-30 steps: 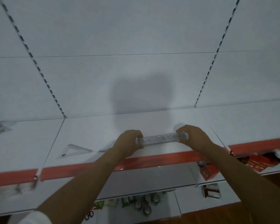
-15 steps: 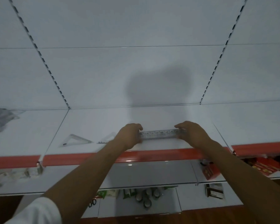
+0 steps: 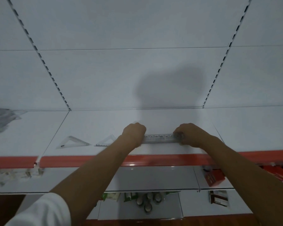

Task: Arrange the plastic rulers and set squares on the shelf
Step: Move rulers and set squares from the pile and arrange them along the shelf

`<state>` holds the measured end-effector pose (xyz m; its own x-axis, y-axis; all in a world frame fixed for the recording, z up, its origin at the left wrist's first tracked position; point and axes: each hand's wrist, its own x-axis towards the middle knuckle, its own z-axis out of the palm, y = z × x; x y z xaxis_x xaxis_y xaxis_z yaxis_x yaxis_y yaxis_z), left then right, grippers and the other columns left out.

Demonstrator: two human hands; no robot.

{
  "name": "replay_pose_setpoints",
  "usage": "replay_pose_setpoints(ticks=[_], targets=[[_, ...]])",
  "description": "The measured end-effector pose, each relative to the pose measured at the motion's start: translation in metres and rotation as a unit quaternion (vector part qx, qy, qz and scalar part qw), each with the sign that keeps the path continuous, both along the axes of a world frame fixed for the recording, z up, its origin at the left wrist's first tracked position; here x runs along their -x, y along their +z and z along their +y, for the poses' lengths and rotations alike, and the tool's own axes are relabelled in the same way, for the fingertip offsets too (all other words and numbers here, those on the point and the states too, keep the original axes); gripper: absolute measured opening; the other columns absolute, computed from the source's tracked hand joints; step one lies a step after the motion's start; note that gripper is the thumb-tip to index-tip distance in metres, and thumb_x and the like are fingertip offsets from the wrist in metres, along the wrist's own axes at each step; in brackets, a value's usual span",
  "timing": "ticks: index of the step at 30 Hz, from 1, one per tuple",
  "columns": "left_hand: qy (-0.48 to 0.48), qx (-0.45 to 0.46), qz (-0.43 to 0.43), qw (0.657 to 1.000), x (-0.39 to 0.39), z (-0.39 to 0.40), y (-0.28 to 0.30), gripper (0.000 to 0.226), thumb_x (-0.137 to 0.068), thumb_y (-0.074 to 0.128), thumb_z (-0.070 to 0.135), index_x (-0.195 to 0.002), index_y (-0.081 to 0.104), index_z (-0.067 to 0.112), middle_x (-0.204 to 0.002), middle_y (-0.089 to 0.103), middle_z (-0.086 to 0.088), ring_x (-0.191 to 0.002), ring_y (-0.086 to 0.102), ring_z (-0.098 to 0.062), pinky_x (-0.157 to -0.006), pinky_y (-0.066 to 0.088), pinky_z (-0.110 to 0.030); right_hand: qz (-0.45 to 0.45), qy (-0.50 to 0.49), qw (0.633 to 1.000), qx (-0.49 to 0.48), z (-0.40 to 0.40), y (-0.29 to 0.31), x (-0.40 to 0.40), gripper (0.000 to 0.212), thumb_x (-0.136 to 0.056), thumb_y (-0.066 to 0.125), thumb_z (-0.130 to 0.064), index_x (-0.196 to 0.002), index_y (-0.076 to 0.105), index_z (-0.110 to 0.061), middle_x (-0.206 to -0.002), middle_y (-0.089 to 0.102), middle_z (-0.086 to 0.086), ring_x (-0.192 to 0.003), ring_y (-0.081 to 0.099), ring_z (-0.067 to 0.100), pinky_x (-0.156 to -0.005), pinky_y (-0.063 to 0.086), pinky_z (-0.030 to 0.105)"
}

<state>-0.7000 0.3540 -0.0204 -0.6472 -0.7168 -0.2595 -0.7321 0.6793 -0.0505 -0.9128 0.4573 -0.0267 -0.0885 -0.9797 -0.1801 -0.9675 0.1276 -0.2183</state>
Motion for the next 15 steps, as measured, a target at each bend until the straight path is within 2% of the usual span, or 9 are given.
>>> replay_pose_setpoints(ticks=[2,6,11,15], targets=[[0.001,0.017,-0.006,1.0,0.0049,0.0033,0.0,0.018,-0.081,0.063,-0.002,-0.097,0.064,0.003,-0.073,0.049,-0.004,-0.092,0.065,-0.028,-0.069,0.048,-0.031,0.006,0.003,1.0,0.003,-0.0005,-0.0009,0.0012,0.045,-0.076,0.077,-0.014,-0.119,0.064,-0.017,-0.116,0.063,0.004,-0.106,0.056,0.019,-0.089,0.041,0.024],[0.01,0.024,0.002,1.0,0.0087,0.0072,-0.0024,0.02,-0.083,0.052,-0.008,-0.098,0.062,0.0,-0.102,0.062,-0.015,-0.096,0.064,-0.031,-0.076,0.048,-0.031,0.011,0.003,1.0,0.007,-0.0022,-0.0015,-0.0009,0.049,-0.076,0.076,-0.01,-0.122,0.062,-0.016,-0.119,0.062,0.004,-0.11,0.055,0.019,-0.09,0.04,0.025],[0.013,0.015,-0.005,1.0,0.0069,0.0044,-0.0025,0.012,-0.083,0.054,-0.007,-0.08,0.053,0.004,-0.104,0.063,-0.014,-0.096,0.063,-0.029,-0.072,0.043,-0.029,0.011,0.01,1.0,0.008,-0.0029,-0.0046,-0.0027,0.048,-0.079,0.067,-0.003,-0.125,0.059,-0.014,-0.123,0.059,0.006,-0.112,0.054,0.02,-0.092,0.041,0.025],[0.029,0.021,-0.002,0.999,0.007,0.0038,-0.0066,0.017,-0.084,0.055,-0.005,-0.098,0.064,0.001,-0.104,0.064,-0.015,-0.096,0.063,-0.029,-0.079,0.048,-0.031,0.008,0.012,1.0,0.008,-0.0006,-0.0096,-0.0008,0.039,-0.081,0.06,0.001,-0.116,0.063,-0.015,-0.118,0.058,0.006,-0.107,0.053,0.02,-0.083,0.038,0.02]])
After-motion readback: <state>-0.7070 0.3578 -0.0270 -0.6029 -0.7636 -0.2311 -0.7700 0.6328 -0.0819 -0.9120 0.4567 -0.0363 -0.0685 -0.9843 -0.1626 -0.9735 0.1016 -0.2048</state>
